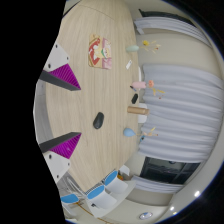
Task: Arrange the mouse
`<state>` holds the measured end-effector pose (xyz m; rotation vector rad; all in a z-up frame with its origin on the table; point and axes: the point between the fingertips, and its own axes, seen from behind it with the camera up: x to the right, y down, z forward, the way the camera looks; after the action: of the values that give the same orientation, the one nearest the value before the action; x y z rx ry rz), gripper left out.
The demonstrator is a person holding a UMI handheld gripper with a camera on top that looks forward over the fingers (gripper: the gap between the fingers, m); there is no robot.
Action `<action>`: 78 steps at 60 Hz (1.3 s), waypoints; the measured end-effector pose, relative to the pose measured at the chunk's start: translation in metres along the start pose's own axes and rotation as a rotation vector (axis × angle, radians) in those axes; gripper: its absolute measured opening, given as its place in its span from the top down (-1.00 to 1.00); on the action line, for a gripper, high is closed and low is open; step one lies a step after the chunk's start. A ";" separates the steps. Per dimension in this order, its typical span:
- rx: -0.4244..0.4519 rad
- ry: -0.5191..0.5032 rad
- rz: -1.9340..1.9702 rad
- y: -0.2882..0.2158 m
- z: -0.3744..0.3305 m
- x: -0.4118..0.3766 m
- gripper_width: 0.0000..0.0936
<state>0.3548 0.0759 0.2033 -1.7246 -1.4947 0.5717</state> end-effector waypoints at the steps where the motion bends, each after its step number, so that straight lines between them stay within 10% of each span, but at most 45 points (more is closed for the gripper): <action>1: 0.001 0.001 0.001 0.001 0.000 0.003 -0.84; 78: 0.046 -0.196 -0.060 0.025 0.257 0.097 -0.83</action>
<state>0.1969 0.2354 0.0423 -1.6202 -1.6495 0.7560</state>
